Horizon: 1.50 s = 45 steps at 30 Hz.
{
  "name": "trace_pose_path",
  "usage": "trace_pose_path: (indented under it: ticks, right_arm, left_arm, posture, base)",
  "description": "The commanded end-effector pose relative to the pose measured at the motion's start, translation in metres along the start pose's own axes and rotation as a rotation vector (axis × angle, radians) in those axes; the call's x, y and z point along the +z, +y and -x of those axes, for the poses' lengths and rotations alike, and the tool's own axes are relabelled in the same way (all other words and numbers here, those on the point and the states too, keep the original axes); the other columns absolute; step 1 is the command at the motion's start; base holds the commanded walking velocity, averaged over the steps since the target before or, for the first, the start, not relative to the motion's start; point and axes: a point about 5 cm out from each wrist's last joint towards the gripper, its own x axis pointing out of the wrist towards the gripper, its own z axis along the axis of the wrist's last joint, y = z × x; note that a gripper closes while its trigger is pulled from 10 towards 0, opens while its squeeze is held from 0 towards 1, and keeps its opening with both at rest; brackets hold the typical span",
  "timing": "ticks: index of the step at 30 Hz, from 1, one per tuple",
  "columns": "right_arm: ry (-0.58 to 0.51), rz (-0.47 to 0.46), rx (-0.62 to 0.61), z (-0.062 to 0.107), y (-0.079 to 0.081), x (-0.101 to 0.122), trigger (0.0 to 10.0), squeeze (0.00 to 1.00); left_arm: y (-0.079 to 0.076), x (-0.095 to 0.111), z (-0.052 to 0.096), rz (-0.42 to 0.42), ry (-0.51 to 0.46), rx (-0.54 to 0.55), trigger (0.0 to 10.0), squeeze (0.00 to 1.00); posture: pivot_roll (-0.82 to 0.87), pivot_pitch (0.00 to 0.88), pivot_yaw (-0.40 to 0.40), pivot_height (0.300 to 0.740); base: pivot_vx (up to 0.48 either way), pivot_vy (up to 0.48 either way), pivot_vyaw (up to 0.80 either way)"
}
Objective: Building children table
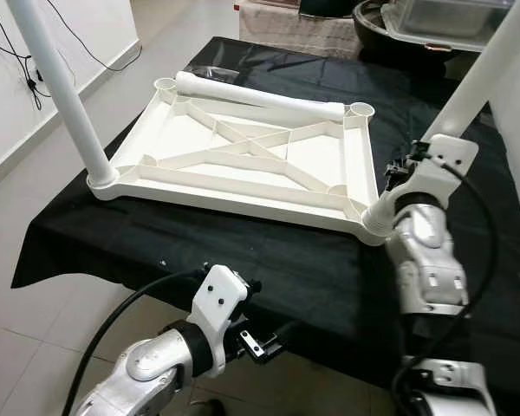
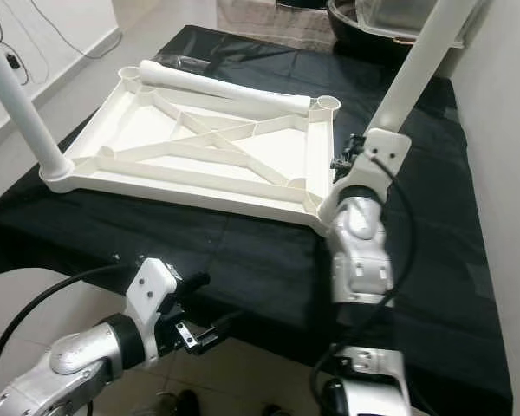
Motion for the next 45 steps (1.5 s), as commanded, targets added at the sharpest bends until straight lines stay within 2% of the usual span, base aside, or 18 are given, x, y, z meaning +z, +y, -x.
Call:
trace_pose_path:
  ticks: [1,2,5,10,11,18,31,32,33,42,43,44,45]
  right_arm:
    - [0.189,0.106,-0.138,0.007,-0.007,-0.04,10.0,0.0]
    - [0.189,0.106,-0.138,0.007,-0.007,-0.04,10.0,0.0]
    - [0.188,0.079,-0.357,0.016,0.013,-0.037,10.0,0.0]
    - [0.203,0.023,-0.442,0.021,0.023,-0.036,10.0,0.0]
    - [0.231,-0.033,-0.476,0.024,0.035,-0.033,10.0,0.0]
    - [0.244,-0.07,-0.464,0.025,0.043,-0.029,10.0,0.0]
    - [0.215,-0.014,-0.425,0.025,0.044,-0.031,10.0,0.0]
    - [0.217,-0.014,-0.409,0.024,0.045,-0.032,10.0,0.82]
    - [0.217,-0.016,-0.378,0.024,0.046,-0.032,10.0,1.0]
    - [0.162,-0.004,-0.278,0.02,0.048,-0.029,10.0,1.0]
    - [0.144,0.0,-0.234,0.019,0.049,-0.028,10.0,0.02]
    - [0.144,0.0,-0.234,0.019,0.049,-0.028,10.0,0.02]
    - [0.123,0.007,-0.174,0.018,0.05,-0.027,10.0,0.0]
  left_arm:
    - [-0.001,-0.003,-0.004,-0.005,0.002,-0.002,10.0,0.0]
    - [-0.001,-0.003,-0.004,-0.005,0.002,-0.002,10.0,0.0]
    - [-0.001,-0.002,-0.008,-0.006,-0.012,-0.001,10.0,0.0]
    - [-0.001,-0.003,-0.011,-0.009,-0.016,-0.003,10.0,0.0]
    - [-0.001,-0.004,-0.013,-0.012,-0.023,-0.005,10.0,0.0]
    - [-0.002,-0.005,-0.016,-0.018,-0.032,-0.012,10.0,0.0]
    - [-0.001,-0.007,-0.022,-0.022,-0.04,-0.018,10.0,0.0]
    - [-0.001,-0.008,-0.022,-0.023,-0.041,-0.018,10.0,0.0]
    - [0.0,-0.008,-0.023,-0.023,-0.042,-0.018,10.0,0.0]
    - [0.001,-0.009,-0.024,-0.029,-0.046,-0.018,10.0,0.0]
    - [0.002,-0.009,-0.025,-0.031,-0.047,-0.018,10.0,0.0]
    - [0.002,-0.009,-0.025,-0.031,-0.047,-0.018,10.0,0.0]
    - [0.002,-0.009,-0.025,-0.032,-0.049,-0.019,10.0,0.0]
  posture:
    - [0.12,0.142,-0.055,0.74]
    - [0.12,0.142,-0.055,0.74]
    - [0.12,0.117,-0.06,0.74]
    - [0.12,0.106,-0.061,0.74]
    - [0.12,0.09,-0.065,0.74]
    - [0.12,0.076,-0.073,0.74]
    - [0.11,0.072,-0.065,0.74]
    - [0.1,0.071,-0.066,0.74]
    - [0.1,0.071,-0.066,0.74]
    - [0.1,0.074,-0.062,0.74]
    - [0.1,0.076,-0.06,0.74]
    - [0.1,0.076,-0.06,0.74]
    - [0.1,0.075,-0.06,0.74]
  base:
    - [0.0,0.0,0.0]
    - [0.0,0.0,0.0]
    - [0.0,0.0,0.0]
    - [0.0,0.0,0.0]
    - [0.0,0.0,0.0]
    - [0.0,0.0,0.0]
    - [0.0,0.0,0.0]
    - [0.0,0.0,0.0]
    - [0.0,0.0,0.0]
    - [0.0,0.0,0.0]
    - [0.0,0.0,0.0]
    - [0.0,0.0,0.0]
    - [0.0,0.0,0.0]
